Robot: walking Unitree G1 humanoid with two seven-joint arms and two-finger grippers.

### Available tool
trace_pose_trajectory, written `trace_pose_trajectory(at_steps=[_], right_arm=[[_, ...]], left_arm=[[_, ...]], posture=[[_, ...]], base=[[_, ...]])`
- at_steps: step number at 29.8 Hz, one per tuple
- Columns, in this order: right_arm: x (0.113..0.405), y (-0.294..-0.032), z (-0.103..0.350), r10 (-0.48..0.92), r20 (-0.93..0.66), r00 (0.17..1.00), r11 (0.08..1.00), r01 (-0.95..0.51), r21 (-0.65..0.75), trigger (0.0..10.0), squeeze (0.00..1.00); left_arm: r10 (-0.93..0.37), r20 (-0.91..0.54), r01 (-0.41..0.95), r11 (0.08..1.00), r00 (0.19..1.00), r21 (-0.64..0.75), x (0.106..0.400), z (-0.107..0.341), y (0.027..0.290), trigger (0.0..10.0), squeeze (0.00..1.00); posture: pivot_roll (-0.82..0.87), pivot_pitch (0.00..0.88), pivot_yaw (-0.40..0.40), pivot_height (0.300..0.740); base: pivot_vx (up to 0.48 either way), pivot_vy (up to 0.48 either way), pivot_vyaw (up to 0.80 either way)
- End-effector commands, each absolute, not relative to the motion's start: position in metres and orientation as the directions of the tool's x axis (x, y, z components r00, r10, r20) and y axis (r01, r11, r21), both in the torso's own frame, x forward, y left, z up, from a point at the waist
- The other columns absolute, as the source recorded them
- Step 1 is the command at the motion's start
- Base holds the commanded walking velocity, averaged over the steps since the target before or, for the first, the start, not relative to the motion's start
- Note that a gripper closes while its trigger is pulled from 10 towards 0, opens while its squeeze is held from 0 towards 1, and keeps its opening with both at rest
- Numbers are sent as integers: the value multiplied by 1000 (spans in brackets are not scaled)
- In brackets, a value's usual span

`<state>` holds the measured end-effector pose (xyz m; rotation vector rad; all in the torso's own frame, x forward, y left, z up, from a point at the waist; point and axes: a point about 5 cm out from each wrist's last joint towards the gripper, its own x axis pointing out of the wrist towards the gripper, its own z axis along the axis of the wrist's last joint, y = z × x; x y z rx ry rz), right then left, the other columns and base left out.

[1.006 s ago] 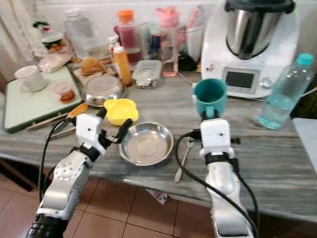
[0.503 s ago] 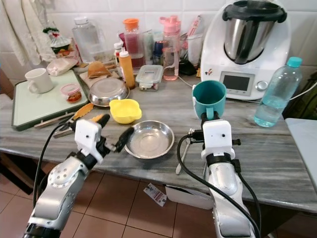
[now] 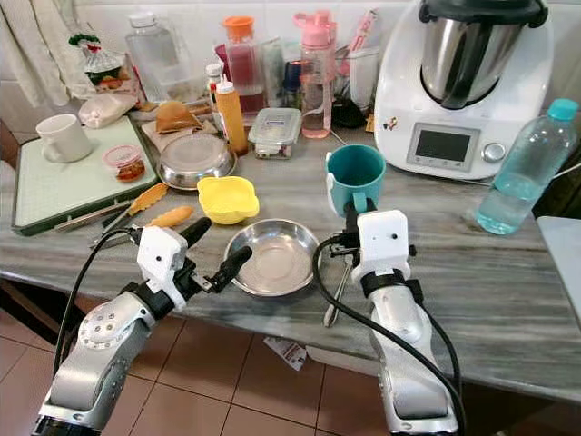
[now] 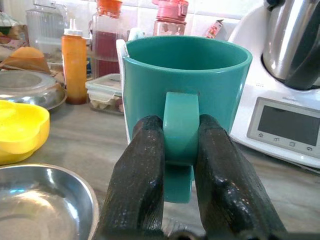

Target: Setting the table

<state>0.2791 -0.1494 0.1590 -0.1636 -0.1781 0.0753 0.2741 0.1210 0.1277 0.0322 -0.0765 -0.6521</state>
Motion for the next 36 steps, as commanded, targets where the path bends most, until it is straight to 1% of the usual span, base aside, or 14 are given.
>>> trace_pose_trajectory(at_steps=[1, 16, 21, 30, 35, 36], right_arm=[[277, -148, 163, 87, 199, 976, 984, -54, -168, 10000, 0], [264, -147, 163, 105, 206, 973, 978, -63, -201, 10000, 0], [259, -141, 164, 127, 209, 970, 975, -83, -208, 10000, 0], [250, -135, 160, 141, 200, 970, 972, -98, -214, 10000, 0], [247, -136, 159, 124, 195, 973, 974, -82, -210, 10000, 0], [247, -139, 158, 98, 191, 977, 979, -59, -197, 10000, 0]], left_arm=[[-598, 88, 594, 802, 797, 66, 274, 134, 124, 10000, 0], [-605, 104, 604, 796, 789, 45, 279, 132, 110, 10000, 0], [-621, 108, 621, 783, 777, 33, 280, 132, 103, 10000, 0], [-626, 94, 626, 779, 774, 37, 282, 127, 104, 10000, 0], [-635, 89, 635, 772, 767, 32, 281, 125, 101, 10000, 0], [-642, 90, 642, 766, 762, 30, 281, 125, 98, 10000, 0]], posture=[[-93, 0, 72, 740], [-136, 0, 62, 740], [-157, 0, 65, 740], [-176, 0, 74, 740], [-194, 0, 89, 740], [-201, 0, 96, 740]], base=[[0, 0, 0], [0, 0, 0], [0, 0, 0], [0, 0, 0], [0, 0, 0], [0, 0, 0]])
